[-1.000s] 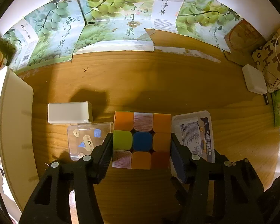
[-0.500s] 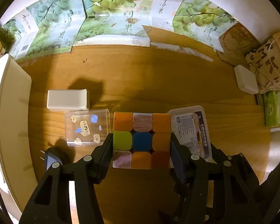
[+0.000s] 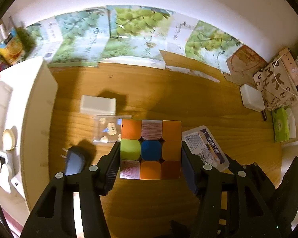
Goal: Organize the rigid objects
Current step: 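Carry the Rubik's cube and clear plastic box over the white tray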
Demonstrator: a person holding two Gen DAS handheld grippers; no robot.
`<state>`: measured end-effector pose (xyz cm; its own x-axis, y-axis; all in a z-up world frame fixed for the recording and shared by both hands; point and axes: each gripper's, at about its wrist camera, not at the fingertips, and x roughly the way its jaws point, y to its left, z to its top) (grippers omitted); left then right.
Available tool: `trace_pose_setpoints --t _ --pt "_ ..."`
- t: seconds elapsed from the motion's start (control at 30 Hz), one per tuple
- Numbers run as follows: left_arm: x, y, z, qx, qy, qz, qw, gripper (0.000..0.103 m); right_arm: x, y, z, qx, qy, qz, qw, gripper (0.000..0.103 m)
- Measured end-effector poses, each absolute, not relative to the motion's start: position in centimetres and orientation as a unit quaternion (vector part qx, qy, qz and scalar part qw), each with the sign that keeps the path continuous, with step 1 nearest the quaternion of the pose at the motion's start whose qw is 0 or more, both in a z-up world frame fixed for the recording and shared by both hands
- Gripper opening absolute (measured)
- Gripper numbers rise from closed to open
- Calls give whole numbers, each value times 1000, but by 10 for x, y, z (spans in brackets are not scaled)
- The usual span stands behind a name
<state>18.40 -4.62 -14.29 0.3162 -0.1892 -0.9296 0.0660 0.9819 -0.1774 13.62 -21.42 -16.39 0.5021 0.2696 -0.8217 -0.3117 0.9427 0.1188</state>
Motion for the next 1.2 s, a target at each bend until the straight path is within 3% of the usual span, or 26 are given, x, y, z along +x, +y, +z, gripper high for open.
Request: trace_pose_setpoints --t 0.6,1.2 --pt "124 0 -103 -63 502 -52 861 60 107 -188 -136 -79 438 219 868 62" --pt "93 72 -96 -113 478 -34 871 60 88 -127 -97 -99 406 269 868 62"
